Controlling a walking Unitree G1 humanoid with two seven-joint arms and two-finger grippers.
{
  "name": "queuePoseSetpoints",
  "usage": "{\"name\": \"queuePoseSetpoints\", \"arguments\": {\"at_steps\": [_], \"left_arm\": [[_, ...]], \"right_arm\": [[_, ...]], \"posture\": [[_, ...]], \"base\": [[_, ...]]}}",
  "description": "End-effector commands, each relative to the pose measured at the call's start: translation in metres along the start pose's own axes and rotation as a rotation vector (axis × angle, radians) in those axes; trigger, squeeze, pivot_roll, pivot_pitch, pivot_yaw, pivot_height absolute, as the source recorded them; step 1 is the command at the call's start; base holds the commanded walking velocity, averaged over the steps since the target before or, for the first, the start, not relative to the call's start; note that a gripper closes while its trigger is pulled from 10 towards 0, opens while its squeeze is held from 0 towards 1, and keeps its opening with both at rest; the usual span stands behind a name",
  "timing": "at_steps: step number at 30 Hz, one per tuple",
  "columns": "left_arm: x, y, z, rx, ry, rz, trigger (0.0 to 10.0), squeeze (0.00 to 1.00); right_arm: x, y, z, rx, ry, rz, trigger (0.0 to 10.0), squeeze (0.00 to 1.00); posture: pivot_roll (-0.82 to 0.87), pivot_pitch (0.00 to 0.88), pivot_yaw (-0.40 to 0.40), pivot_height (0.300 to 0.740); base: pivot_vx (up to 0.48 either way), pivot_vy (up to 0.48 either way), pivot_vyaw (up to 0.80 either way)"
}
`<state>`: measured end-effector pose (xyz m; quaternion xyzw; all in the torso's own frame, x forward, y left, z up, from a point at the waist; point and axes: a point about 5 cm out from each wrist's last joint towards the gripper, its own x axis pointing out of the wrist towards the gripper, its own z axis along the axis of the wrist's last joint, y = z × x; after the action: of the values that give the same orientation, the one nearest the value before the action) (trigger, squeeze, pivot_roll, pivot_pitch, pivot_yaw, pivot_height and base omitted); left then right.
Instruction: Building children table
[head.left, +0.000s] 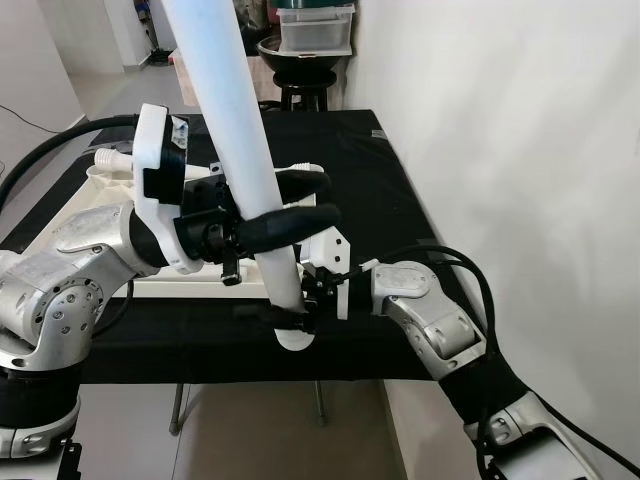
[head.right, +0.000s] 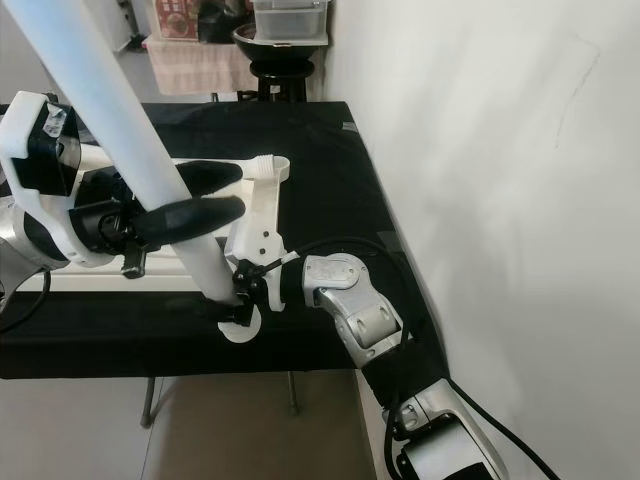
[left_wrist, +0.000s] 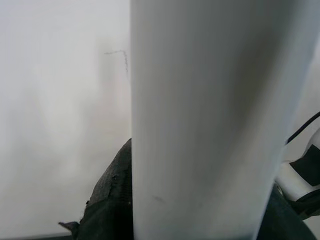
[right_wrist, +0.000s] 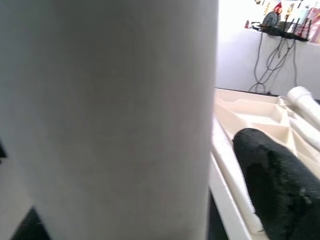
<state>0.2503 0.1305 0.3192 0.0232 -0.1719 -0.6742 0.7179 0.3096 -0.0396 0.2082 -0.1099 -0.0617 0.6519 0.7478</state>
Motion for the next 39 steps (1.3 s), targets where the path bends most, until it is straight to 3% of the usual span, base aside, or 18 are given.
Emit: {"name": "queuePoseSetpoints", "arguments": {"at_steps": [1, 14, 15, 16, 17, 18, 21, 23, 24, 28, 29, 30, 32, 34, 35, 36, 37, 39], "left_arm": [[0.021, -0.019, 0.005, -0.029, -0.066, -0.244, 0.0, 0.00], [0.024, -0.017, 0.009, -0.029, -0.111, -0.248, 0.0, 0.00], [0.022, -0.007, 0.010, -0.043, -0.145, -0.147, 10.0, 0.64], [0.021, 0.000, 0.010, -0.057, -0.172, -0.067, 10.0, 1.00], [0.021, 0.000, 0.010, -0.057, -0.172, -0.067, 10.0, 1.00], [0.005, 0.020, 0.005, -0.023, -0.207, 0.219, 10.0, 1.00], [0.001, 0.023, 0.003, -0.014, -0.209, 0.270, 10.0, 1.00], [-0.018, 0.034, -0.004, -0.010, -0.216, 0.507, 10.0, 1.00], [-0.018, 0.034, -0.004, -0.010, -0.216, 0.507, 10.0, 1.00], [-0.046, 0.040, -0.014, -0.004, -0.207, 0.780, 10.0, 1.00], [-0.056, 0.038, -0.026, 0.018, -0.134, 0.897, 10.0, 1.00], [-0.056, 0.038, -0.026, 0.018, -0.134, 0.897, 10.0, 1.00], [-0.071, 0.028, -0.053, 0.030, 0.003, 1.062, 10.0, 1.00], [-0.073, 0.017, -0.070, 0.002, 0.063, 1.103, 10.0, 1.00], [-0.070, 0.002, -0.089, -0.052, 0.112, 1.097, 10.0, 0.58], [-0.070, 0.002, -0.089, -0.052, 0.112, 1.097, 10.0, 0.58], [-0.059, -0.029, -0.116, -0.136, 0.211, 1.035, 10.0, 0.00], [-0.048, -0.055, -0.132, -0.188, 0.284, 0.966, 10.0, 0.00]], "right_arm": [[0.007, 0.001, 0.000, 0.033, 0.004, -0.004, 0.0, 0.00], [0.003, -0.003, -0.005, 0.094, 0.013, -0.060, 0.0, 0.00], [0.002, -0.008, -0.006, 0.096, 0.013, -0.112, 0.0, 0.00], [0.000, -0.012, -0.006, 0.096, 0.013, -0.160, 0.0, 0.00], [0.000, -0.012, -0.006, 0.096, 0.013, -0.160, 0.0, 0.00], [-0.008, -0.031, -0.007, 0.116, -0.005, -0.351, 0.0, 0.00], [-0.009, -0.034, -0.007, 0.120, -0.009, -0.384, 0.0, 0.00], [-0.015, -0.042, -0.006, 0.125, -0.029, -0.469, 0.0, 0.00], [-0.015, -0.042, -0.006, 0.125, -0.029, -0.469, 0.0, 0.00], [-0.021, -0.047, -0.004, 0.136, -0.054, -0.525, 0.0, 0.00], [-0.024, -0.049, -0.006, 0.136, -0.056, -0.549, 0.0, 0.00], [-0.024, -0.049, -0.006, 0.136, -0.056, -0.549, 0.0, 0.00], [-0.028, -0.053, -0.008, 0.144, -0.069, -0.585, 0.0, 0.00], [-0.031, -0.056, -0.008, 0.151, -0.088, -0.604, 0.0, 0.00], [-0.032, -0.060, -0.007, 0.155, -0.119, -0.605, 0.0, 0.00], [-0.032, -0.060, -0.007, 0.155, -0.119, -0.605, 0.0, 0.00], [-0.033, -0.062, -0.005, 0.161, -0.164, -0.563, 0.0, 0.00], [-0.032, -0.061, -0.004, 0.161, -0.186, -0.510, 0.0, 0.00]], "posture": [[-0.09, 0.000, -0.007, 0.740], [-0.10, 0.000, -0.004, 0.740], [-0.10, 0.000, 0.005, 0.740], [-0.10, 0.000, 0.004, 0.740], [-0.10, 0.000, 0.004, 0.740], [-0.09, 0.000, 0.008, 0.740], [-0.09, 0.000, 0.008, 0.740], [-0.08, 0.000, 0.007, 0.740], [-0.08, 0.000, 0.007, 0.740], [-0.07, 0.000, 0.005, 0.740], [-0.06, 0.000, 0.003, 0.740], [-0.06, 0.000, 0.003, 0.740], [-0.05, 0.000, 0.002, 0.740], [-0.05, 0.027, 0.005, 0.740], [-0.04, 0.047, 0.007, 0.740], [-0.04, 0.047, 0.007, 0.740], [-0.03, 0.101, 0.007, 0.740], [-0.02, 0.128, 0.004, 0.740]], "base": [[0.000, 0.000, 0.00], [0.000, 0.000, 0.00], [0.000, 0.000, 0.00], [0.000, 0.000, 0.00], [0.000, 0.000, 0.00], [0.000, 0.000, 0.00], [0.000, 0.000, 0.00], [0.000, 0.000, 0.00], [0.000, 0.000, 0.00], [0.000, 0.000, 0.00], [0.000, 0.000, 0.00], [0.000, 0.000, 0.00], [0.000, 0.000, 0.00], [0.000, 0.000, 0.00], [0.000, 0.000, 0.00], [0.000, 0.000, 0.00], [0.000, 0.000, 0.00], [0.000, 0.000, 0.00]]}}
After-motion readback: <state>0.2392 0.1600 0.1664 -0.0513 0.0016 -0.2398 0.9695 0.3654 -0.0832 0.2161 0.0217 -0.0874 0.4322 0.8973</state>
